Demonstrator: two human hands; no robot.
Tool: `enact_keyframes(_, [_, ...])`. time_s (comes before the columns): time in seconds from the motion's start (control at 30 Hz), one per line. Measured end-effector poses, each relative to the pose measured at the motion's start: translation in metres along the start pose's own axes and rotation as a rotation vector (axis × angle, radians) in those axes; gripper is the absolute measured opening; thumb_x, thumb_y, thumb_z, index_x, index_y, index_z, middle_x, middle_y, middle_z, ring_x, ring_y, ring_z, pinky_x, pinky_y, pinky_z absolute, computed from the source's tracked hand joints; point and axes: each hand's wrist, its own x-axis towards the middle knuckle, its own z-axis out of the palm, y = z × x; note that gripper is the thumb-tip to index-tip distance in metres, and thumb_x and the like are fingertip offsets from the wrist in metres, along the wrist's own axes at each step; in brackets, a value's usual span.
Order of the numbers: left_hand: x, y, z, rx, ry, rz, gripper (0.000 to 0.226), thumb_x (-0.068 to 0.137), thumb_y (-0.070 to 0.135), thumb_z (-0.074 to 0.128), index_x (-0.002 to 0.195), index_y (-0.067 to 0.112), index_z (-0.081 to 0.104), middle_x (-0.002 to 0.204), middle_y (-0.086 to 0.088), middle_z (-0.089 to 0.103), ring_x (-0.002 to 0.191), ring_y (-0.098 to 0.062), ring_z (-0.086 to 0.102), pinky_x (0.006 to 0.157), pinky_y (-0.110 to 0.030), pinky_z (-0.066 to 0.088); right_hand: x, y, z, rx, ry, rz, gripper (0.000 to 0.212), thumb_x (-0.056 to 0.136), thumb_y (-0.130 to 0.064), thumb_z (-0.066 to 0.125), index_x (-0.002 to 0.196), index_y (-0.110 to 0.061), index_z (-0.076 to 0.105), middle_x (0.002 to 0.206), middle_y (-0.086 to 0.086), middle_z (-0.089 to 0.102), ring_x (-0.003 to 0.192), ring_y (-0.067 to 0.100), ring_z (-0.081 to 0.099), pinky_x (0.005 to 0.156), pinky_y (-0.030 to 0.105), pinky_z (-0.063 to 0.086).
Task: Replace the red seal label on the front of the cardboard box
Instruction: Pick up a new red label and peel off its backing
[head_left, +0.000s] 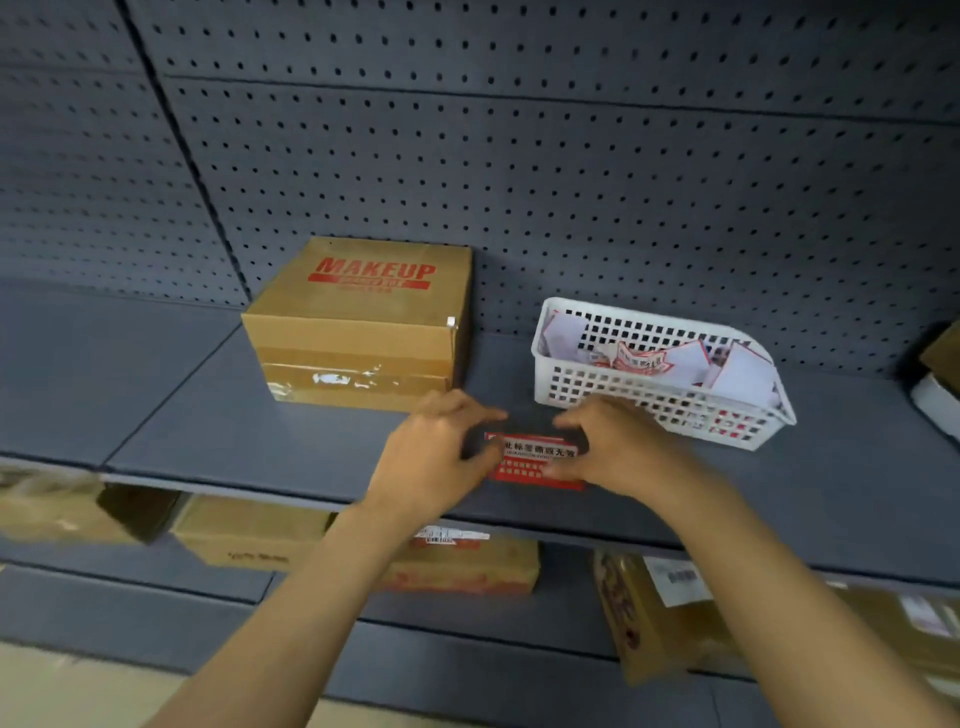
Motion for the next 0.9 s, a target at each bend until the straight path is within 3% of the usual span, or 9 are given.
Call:
enact_keyframes(0.1, [-0.008, -0.006, 0.007, 0.082, -0.072, 0.051, 0.04, 0.09, 0.04, 0.065, 0.128, 0.026, 0.068, 0.116, 0.005, 0.066, 0.112, -0.018, 0.053, 0.088, -0.039, 0.055, -0.001, -0.003, 0.02, -0.022, 0.025, 0.078, 0.051, 0.081, -0.052, 0.074, 0.119, -0.019, 0.068, 0.108, 0.003, 0.05, 0.113, 0.025, 0.052, 0.083, 0.032, 0.041])
enact_keyframes(0.23, [-0.01, -0.006, 0.013, 0.146, -0.065, 0.086, 0.039, 0.096, 0.041, 0.057, 0.128, 0.023, 0.067, 0.127, 0.004, 0.063, 0.118, -0.021, 0.054, 0.097, -0.036, 0.048, -0.003, -0.008, 0.024, 0.019, 0.091, 0.157, 0.042, 0.08, -0.045, 0.078, 0.111, -0.018, 0.068, 0.11, 0.001, 0.053, 0.098, 0.016, 0.048, 0.08, 0.029, 0.038])
enact_keyframes(0.4, [-0.009, -0.009, 0.011, 0.129, -0.101, 0.091, 0.041, 0.097, 0.043, 0.055, 0.132, 0.023, 0.064, 0.133, 0.003, 0.06, 0.123, -0.022, 0.051, 0.102, -0.036, 0.042, 0.002, -0.01, 0.017, 0.124, 0.026, 0.215, 0.065, 0.074, -0.035, 0.086, 0.13, -0.022, 0.056, 0.125, 0.003, 0.06, 0.109, 0.02, 0.055, 0.092, 0.03, 0.044])
enact_keyframes(0.57, [-0.01, -0.007, 0.013, 0.083, -0.097, 0.035, 0.043, 0.096, 0.046, 0.057, 0.135, 0.029, 0.059, 0.132, 0.004, 0.06, 0.127, -0.021, 0.048, 0.104, -0.037, 0.043, 0.007, -0.006, 0.009, 0.054, 0.0, 0.206, 0.054, 0.069, -0.037, 0.089, 0.114, -0.021, 0.066, 0.113, 0.0, 0.062, 0.098, 0.015, 0.053, 0.081, 0.026, 0.041])
enact_keyframes(0.67, [-0.008, -0.008, 0.014, -0.009, -0.095, -0.022, 0.045, 0.092, 0.044, 0.063, 0.134, 0.031, 0.057, 0.13, 0.003, 0.063, 0.127, -0.022, 0.048, 0.105, -0.038, 0.043, 0.005, -0.006, 0.008, 0.047, 0.074, 0.163, 0.042, 0.068, -0.038, 0.088, 0.1, -0.025, 0.064, 0.104, -0.002, 0.051, 0.097, 0.016, 0.05, 0.079, 0.029, 0.041])
enact_keyframes(0.77, [-0.005, -0.004, 0.011, -0.206, -0.088, -0.125, 0.043, 0.091, 0.042, 0.067, 0.132, 0.028, 0.061, 0.128, 0.001, 0.06, 0.124, -0.019, 0.049, 0.105, -0.036, 0.045, -0.002, -0.005, 0.008, 0.21, 0.17, 0.1, 0.018, 0.082, -0.033, 0.079, 0.088, -0.025, 0.064, 0.095, -0.008, 0.061, 0.09, 0.015, 0.059, 0.07, 0.026, 0.044])
enact_keyframes(0.9, [-0.004, 0.013, -0.017, -0.712, -0.047, -0.236, 0.009, 0.094, 0.033, 0.064, 0.099, 0.033, 0.073, 0.114, 0.009, 0.066, 0.105, -0.005, 0.062, 0.081, -0.012, 0.05, -0.017, -0.007, -0.013, 0.457, 0.15, 0.009, 0.009, 0.089, -0.032, 0.073, 0.093, -0.03, 0.065, 0.098, -0.009, 0.074, 0.093, 0.009, 0.069, 0.082, 0.029, 0.052])
